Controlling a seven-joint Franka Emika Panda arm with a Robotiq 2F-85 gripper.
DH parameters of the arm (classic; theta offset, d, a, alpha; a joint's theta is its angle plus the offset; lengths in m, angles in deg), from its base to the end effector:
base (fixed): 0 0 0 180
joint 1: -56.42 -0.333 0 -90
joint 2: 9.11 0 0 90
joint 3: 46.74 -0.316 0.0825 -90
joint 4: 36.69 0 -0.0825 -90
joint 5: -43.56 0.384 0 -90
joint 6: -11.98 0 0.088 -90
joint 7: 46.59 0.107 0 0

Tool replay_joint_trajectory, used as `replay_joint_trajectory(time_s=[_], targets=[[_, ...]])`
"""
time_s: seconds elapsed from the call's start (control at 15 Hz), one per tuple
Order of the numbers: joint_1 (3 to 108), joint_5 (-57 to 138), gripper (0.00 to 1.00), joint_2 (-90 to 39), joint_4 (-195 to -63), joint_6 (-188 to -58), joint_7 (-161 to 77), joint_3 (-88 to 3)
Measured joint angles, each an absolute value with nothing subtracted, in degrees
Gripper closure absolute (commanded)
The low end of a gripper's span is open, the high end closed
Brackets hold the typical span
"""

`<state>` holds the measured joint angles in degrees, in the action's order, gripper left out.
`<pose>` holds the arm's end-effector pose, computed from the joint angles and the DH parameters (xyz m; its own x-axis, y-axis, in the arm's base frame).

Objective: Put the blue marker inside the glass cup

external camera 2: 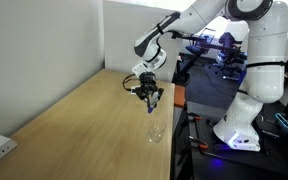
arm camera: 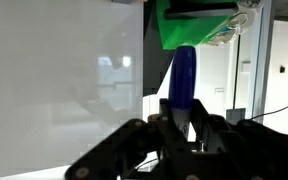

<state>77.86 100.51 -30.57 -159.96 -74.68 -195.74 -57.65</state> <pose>0.4898 0.0050 0.2388 -0.0919 0.1921 0.9771 0.9493 0.3130 0.0277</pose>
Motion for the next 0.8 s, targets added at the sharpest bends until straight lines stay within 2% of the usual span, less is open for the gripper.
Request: replay_joint_trajectory(time_s=[0.4,0.8], targets=[[83.7,97.3,0.94,-28.4,-161.5,-76.1,-195.7,-61.8],[84.5,93.4,0.94,-28.6,-165.8,-77.3,-195.7,-61.1]])
